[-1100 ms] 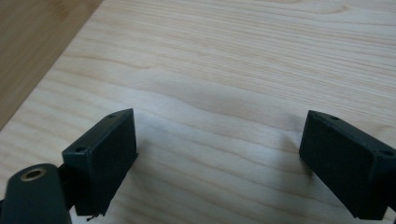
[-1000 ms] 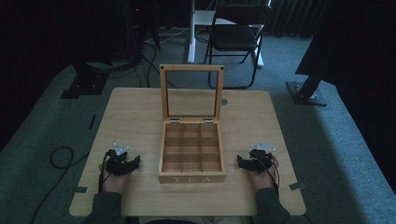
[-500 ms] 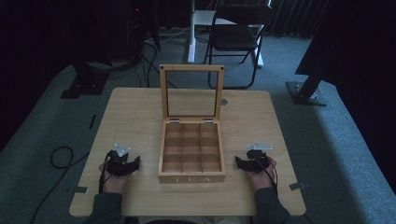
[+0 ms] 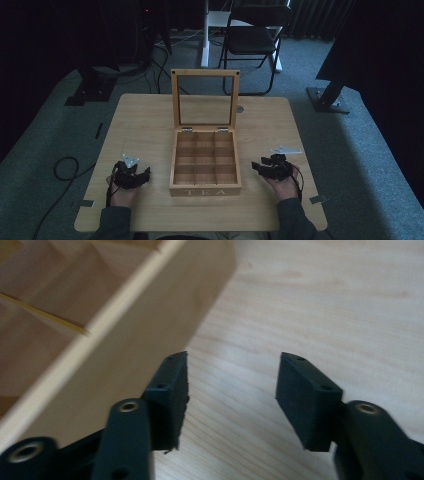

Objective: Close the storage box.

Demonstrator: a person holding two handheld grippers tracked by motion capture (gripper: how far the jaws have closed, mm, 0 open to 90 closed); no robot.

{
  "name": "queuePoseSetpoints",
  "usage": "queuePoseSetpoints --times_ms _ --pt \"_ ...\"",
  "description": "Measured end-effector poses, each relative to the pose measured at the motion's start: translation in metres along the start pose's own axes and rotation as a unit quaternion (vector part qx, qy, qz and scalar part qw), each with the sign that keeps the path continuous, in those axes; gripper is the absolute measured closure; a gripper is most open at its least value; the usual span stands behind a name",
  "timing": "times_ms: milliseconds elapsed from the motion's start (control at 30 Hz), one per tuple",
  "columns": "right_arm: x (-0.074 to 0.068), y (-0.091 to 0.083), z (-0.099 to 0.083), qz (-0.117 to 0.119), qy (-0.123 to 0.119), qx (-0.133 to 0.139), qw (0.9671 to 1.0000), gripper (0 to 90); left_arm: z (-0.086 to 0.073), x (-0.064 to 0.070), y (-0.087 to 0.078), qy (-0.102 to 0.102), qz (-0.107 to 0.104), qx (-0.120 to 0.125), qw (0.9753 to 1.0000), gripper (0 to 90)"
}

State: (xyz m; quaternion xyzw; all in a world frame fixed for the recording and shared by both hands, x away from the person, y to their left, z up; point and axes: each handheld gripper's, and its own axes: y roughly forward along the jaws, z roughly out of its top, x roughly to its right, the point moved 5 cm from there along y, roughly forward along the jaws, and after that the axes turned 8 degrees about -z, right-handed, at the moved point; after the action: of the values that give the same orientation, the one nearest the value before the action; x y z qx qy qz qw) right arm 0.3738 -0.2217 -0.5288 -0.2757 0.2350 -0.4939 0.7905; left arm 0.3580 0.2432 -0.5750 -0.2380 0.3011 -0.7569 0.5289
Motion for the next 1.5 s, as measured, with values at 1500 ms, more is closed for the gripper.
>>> queuePoseSetpoints --times_ms 1500 --pt "-0.022 -0.010 0.087 -0.046 -0.081 0.036 0.9949 48.1 0.000 0.002 0.002 -0.006 -0.009 0.010 0.9999 35.8"
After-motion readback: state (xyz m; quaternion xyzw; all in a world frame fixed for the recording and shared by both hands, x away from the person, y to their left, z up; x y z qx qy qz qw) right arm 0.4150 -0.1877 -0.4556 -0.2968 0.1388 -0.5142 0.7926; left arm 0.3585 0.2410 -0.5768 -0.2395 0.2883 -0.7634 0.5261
